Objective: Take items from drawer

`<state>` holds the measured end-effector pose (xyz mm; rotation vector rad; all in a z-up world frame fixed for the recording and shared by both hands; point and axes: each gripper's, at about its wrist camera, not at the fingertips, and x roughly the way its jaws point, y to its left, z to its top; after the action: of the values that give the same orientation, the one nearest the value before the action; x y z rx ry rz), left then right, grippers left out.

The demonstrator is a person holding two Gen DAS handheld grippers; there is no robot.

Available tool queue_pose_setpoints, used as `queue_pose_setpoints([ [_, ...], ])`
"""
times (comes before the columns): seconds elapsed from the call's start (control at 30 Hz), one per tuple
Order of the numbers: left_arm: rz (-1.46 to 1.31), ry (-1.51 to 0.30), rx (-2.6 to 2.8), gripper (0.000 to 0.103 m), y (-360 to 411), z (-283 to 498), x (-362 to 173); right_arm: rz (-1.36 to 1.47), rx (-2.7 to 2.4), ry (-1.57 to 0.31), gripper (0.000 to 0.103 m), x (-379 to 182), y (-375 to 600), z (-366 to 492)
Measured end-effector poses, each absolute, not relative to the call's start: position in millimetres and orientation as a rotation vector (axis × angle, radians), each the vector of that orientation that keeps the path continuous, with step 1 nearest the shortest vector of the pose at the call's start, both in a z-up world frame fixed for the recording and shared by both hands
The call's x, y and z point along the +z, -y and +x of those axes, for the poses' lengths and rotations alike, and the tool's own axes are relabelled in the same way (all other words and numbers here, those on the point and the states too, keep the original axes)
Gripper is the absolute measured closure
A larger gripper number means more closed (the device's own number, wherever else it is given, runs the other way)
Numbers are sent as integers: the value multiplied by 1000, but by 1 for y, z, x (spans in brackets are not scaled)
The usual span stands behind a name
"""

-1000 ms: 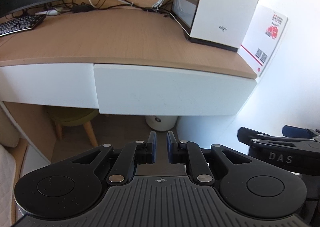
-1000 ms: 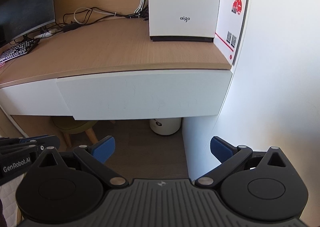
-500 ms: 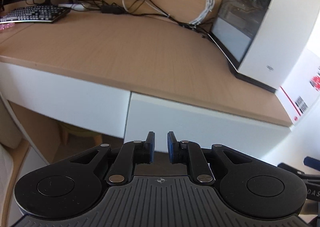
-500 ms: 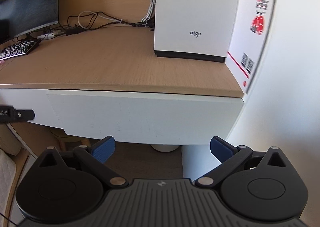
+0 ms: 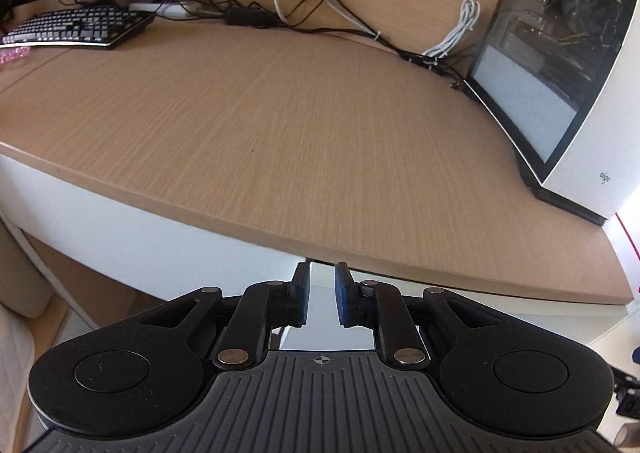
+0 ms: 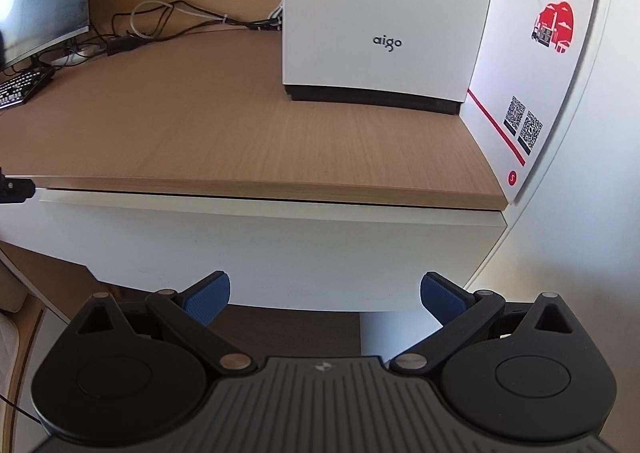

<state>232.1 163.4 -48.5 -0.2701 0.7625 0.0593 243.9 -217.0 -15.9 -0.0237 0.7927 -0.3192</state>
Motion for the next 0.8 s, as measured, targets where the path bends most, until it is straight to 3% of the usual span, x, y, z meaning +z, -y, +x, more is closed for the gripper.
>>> queue_pose_setpoints([
  [0.8,-301,-785,22,89,-173,249,-67,-27,-322,-818,1,-21,239,253],
])
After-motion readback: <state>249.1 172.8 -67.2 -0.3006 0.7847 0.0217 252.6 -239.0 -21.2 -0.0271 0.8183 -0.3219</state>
